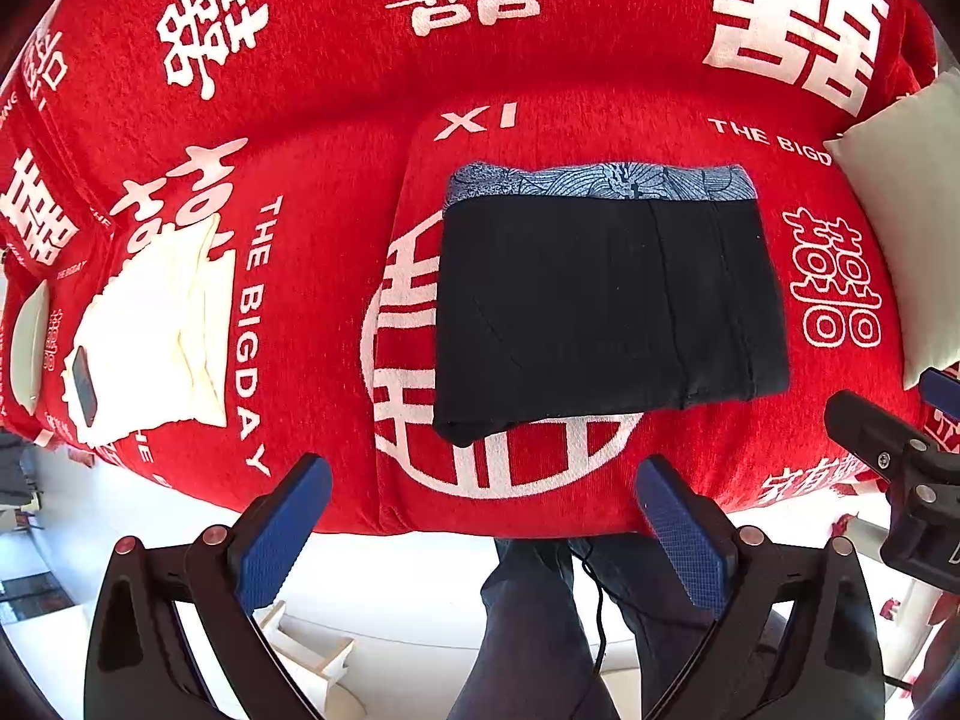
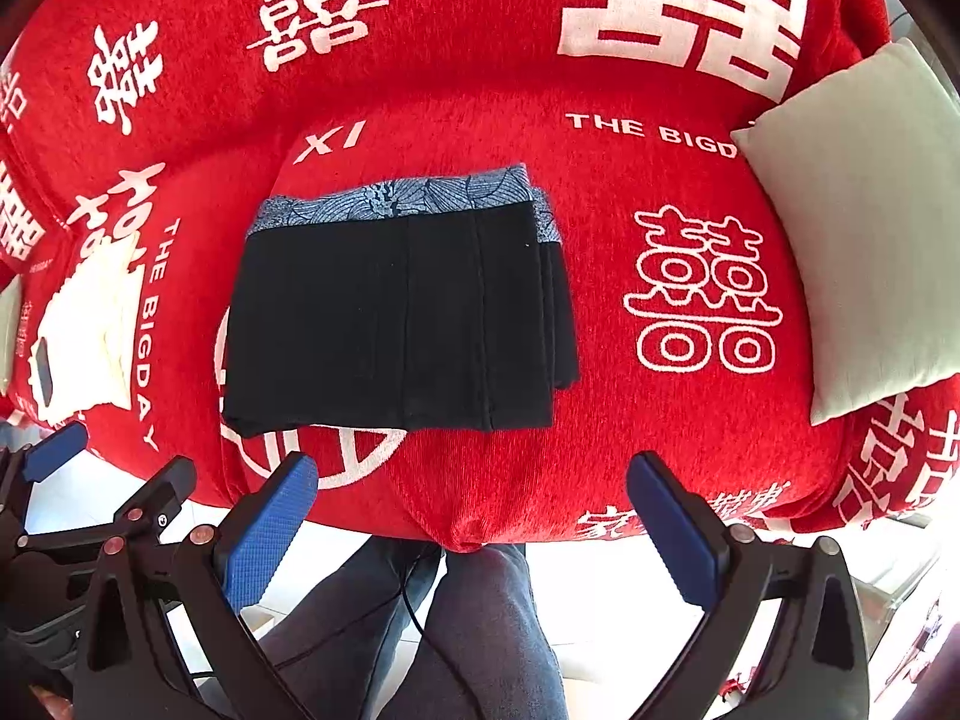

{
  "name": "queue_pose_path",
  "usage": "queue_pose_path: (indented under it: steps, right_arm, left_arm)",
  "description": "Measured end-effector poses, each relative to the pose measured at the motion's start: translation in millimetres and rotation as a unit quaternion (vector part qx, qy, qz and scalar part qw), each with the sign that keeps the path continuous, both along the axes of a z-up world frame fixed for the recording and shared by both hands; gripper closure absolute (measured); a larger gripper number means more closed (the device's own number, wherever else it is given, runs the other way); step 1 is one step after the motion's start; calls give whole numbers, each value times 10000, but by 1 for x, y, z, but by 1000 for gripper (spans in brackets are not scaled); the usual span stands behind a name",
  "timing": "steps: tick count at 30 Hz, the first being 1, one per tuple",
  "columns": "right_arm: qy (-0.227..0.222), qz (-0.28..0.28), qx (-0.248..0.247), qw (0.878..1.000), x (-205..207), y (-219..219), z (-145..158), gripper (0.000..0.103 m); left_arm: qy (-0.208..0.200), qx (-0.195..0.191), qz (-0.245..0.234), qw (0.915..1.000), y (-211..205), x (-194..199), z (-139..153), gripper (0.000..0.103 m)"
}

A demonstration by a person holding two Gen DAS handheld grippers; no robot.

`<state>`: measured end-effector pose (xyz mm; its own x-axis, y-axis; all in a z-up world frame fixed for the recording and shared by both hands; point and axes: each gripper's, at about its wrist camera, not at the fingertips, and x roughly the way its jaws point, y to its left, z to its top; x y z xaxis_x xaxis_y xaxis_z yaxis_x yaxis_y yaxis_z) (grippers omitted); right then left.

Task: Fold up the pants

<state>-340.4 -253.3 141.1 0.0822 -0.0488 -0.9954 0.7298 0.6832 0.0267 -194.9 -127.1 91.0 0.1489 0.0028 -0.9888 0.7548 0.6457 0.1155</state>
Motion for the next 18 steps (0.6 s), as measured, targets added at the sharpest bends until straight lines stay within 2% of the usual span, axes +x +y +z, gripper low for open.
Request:
queue_pose_path:
  steps: [18]
  right_arm:
    - [-1,122,58,9999,4,0,-1,0]
  left_arm:
    - [-56,55,42,10000,-1,-4,0,1]
